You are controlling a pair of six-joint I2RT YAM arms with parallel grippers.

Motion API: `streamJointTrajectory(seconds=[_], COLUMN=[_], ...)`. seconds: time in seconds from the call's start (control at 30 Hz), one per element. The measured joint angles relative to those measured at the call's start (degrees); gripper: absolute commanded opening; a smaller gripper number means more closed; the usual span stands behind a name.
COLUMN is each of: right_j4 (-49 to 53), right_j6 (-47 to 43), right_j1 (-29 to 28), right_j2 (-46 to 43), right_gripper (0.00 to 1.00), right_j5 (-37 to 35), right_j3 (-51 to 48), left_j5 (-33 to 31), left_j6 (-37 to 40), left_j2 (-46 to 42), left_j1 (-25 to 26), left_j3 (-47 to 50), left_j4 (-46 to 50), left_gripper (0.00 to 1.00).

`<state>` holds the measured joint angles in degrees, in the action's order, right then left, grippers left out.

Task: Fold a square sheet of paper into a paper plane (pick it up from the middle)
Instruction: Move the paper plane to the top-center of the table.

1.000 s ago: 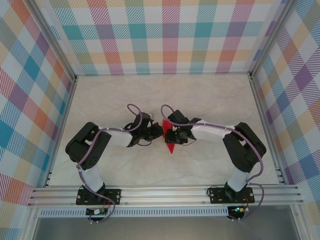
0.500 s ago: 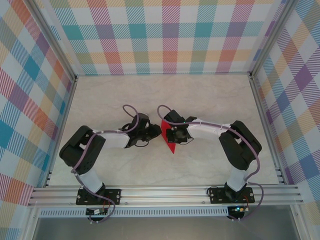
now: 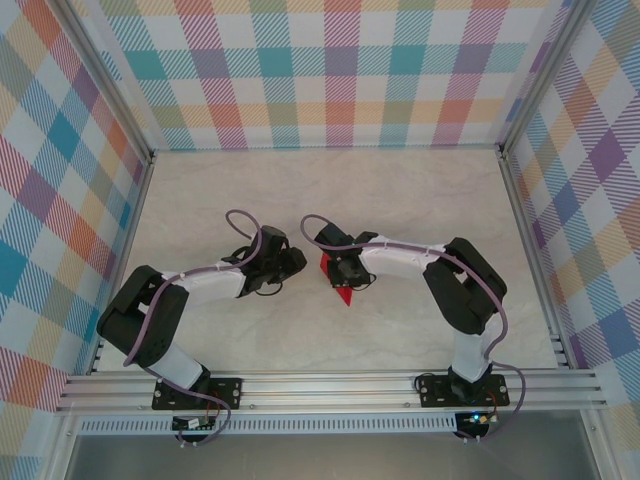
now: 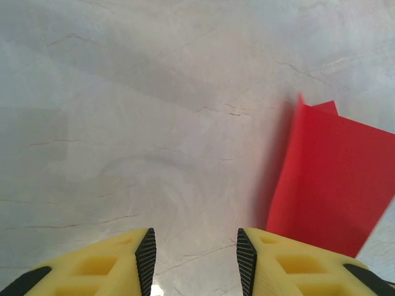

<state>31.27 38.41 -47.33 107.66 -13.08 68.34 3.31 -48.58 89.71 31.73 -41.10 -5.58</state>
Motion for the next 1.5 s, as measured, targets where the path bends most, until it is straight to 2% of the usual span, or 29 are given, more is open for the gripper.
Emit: streamJointTrajectory(seconds=[0.3, 0.47, 0.73, 1.03, 1.23, 1.5], right_j4=[0.94, 2.21, 3.15, 3.76, 5.16, 7.06], right_j6=[0.13, -0.50, -3.39, -6.08, -6.58, -7.58], right_j1=[0.00, 0.04, 2.89, 7.56, 9.55, 10.67], right_j2=[0.55, 0.52, 1.75, 12.81, 19.76, 23.82], right_gripper=[0.11, 0.08, 0.05, 0.05, 0.05, 0.07], right_j5=[-1.09, -2.95, -3.65, -3.26, -2.71, -2.78], right_j3=[0.68, 2.97, 12.37, 23.58, 30.56, 37.42], left_j5=[-0.59, -3.04, -9.94, -19.08, -22.82, -23.52], left_j6=[0.00, 0.20, 1.57, 4.00, 6.34, 7.93], left_j2=[-0.76, -3.15, -9.51, -17.07, -19.10, -19.34], left_j1=[-0.28, -0.55, -0.63, -1.03, -2.12, -3.08], left_j3=[0.00, 0.00, 0.00, 0.02, 0.02, 0.04], left_j4=[2.21, 6.43, 17.00, 27.28, 31.08, 32.48], left_gripper=[0.43, 0.47, 0.68, 0.89, 0.95, 0.98])
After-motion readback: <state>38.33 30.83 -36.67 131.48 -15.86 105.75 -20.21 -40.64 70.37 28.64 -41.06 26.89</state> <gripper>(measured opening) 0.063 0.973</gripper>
